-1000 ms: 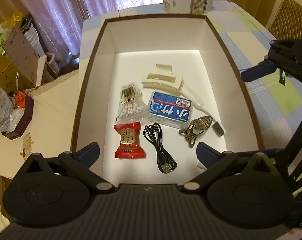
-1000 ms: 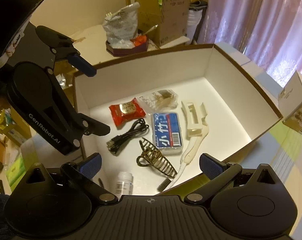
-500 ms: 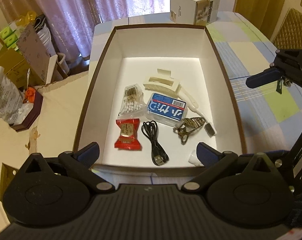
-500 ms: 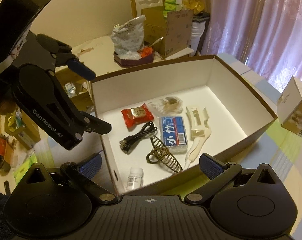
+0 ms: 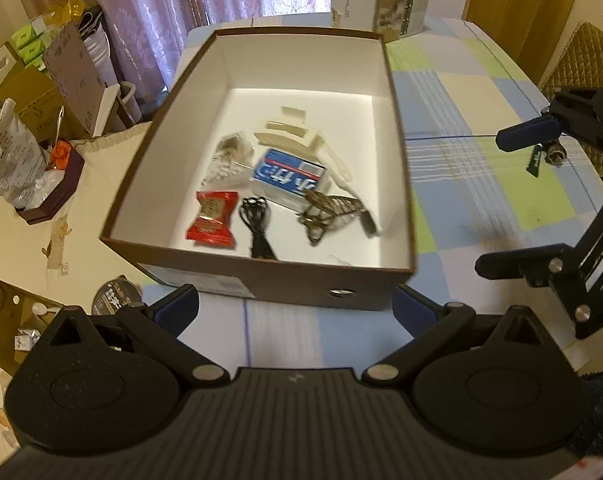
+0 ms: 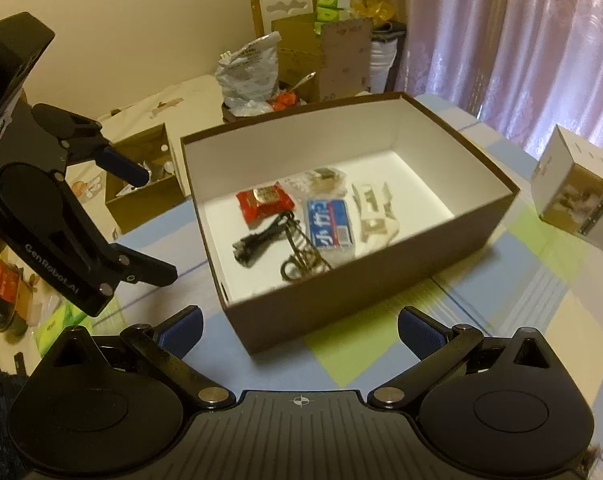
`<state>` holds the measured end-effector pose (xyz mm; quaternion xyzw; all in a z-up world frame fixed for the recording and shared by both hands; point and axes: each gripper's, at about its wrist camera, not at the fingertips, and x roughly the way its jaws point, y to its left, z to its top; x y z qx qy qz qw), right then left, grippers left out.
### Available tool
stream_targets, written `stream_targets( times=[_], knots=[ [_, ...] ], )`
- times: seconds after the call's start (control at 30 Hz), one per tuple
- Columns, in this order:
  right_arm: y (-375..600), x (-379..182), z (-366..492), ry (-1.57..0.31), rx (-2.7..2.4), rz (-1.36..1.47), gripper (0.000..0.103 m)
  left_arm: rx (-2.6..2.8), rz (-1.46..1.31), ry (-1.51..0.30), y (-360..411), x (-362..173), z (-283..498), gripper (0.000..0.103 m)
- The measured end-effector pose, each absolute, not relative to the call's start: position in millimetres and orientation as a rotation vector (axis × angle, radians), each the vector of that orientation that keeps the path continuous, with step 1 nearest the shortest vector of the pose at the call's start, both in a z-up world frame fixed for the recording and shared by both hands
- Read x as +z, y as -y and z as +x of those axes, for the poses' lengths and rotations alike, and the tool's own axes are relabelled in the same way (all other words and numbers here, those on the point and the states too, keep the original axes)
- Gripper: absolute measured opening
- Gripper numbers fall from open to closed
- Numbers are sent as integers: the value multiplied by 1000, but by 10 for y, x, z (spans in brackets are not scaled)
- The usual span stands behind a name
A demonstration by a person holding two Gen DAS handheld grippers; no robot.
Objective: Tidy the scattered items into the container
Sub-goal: 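Move both tools back toward the green tube and scrunchie on the table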
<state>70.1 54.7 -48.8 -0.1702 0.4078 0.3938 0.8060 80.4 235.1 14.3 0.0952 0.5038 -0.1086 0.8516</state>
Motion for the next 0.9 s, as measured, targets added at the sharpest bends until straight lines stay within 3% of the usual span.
stream_targets(
  times=[0.9],
  knots=[
    [1217,-647,418,-990,543,-165,101,-430,288,-1041,-731,-54,727,101]
  ],
)
